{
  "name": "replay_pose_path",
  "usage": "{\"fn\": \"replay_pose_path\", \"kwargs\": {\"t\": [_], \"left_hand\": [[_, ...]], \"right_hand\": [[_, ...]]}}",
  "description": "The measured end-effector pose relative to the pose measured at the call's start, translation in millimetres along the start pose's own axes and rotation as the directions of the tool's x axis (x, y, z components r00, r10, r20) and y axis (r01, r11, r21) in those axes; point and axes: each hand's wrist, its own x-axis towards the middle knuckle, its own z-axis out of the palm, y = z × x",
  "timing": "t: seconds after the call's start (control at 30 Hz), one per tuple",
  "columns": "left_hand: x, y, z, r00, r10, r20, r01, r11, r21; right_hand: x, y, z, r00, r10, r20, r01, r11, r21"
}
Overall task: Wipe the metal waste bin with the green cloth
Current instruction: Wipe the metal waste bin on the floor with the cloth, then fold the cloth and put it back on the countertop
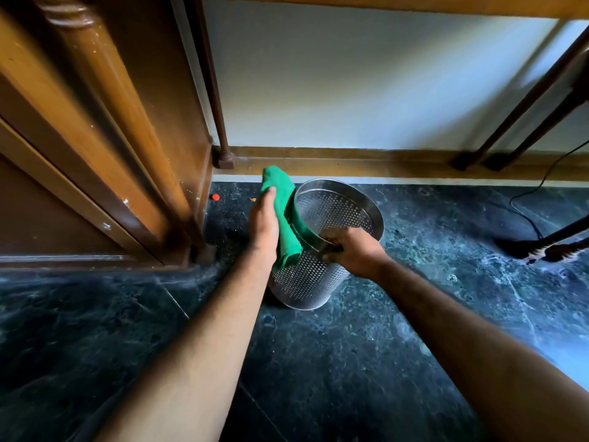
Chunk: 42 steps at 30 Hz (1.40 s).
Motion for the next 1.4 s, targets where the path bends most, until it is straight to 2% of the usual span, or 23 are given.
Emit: {"fn": "replay_pose_path", "kwargs": {"t": [0.13,0.43,0.53,0.57,0.67,0.7,0.77,0.83,0.97,1.1,1.2,1.33,1.4], "left_hand": [[-0.8,-21.4,-21.9,0.993,-0.097,-0.069,0.087,0.987,-0.136],[-21.3,-35.4,-30.0,0.985,-0.104,-0.136,0.061,0.956,-0.287],[-24.5,-32.6,-30.3,0.982,-0.093,-0.164,0.043,0.958,-0.282],[-25.6,-32.3,-29.5,0.981,-0.086,-0.173,0.033,0.956,-0.291],[-34.5,-22.8,-27.3,0.980,-0.101,-0.169,0.026,0.917,-0.398],[-38.9,-18.8,-26.5,0.987,-0.104,-0.126,0.035,0.888,-0.458],[-49.0,-4.7,-26.2,0.990,-0.099,-0.105,0.034,0.864,-0.502],[-61.8,11.9,-24.7,0.977,-0.132,-0.165,0.035,0.871,-0.490],[-99.5,60.3,-14.9,0.962,-0.142,-0.234,0.022,0.893,-0.450],[-154.1,120.2,-2.3,0.967,-0.213,-0.137,0.133,0.889,-0.439],[-190.8,159.3,-1.4,0.984,-0.176,-0.030,0.154,0.923,-0.352],[-240.6,217.0,-19.0,0.995,-0.061,0.079,0.079,0.967,-0.241],[-260.4,244.7,-28.8,0.974,-0.081,0.211,0.117,0.979,-0.167]], "right_hand": [[0.2,-4.4,9.0,0.997,-0.068,0.032,0.073,0.975,-0.209],[-3.8,1.4,32.3,0.995,-0.094,0.037,0.101,0.940,-0.326],[-5.7,-6.0,24.3,0.992,-0.084,0.097,0.104,0.969,-0.225],[-8.4,-12.8,18.9,0.993,-0.101,0.063,0.110,0.980,-0.167],[-16.7,-40.9,2.0,0.949,-0.247,-0.194,0.243,0.969,-0.044],[-19.5,-52.7,-1.5,0.938,-0.286,-0.196,0.292,0.956,0.000],[-23.2,-78.1,-11.4,0.944,-0.327,-0.040,0.329,0.943,0.058],[-25.8,-96.3,-18.6,0.946,-0.321,0.054,0.320,0.947,0.029],[-42.8,-132.6,-55.5,0.971,-0.238,0.031,0.237,0.971,0.045],[-65.0,-166.2,-117.3,0.995,-0.087,-0.044,0.094,0.979,0.182],[-82.6,-190.4,-174.6,0.998,0.026,-0.060,-0.004,0.942,0.335],[-109.8,-220.2,-255.3,0.988,0.150,0.037,-0.145,0.823,0.549],[-120.8,-231.1,-290.3,0.983,0.145,0.109,-0.181,0.787,0.589]]}}
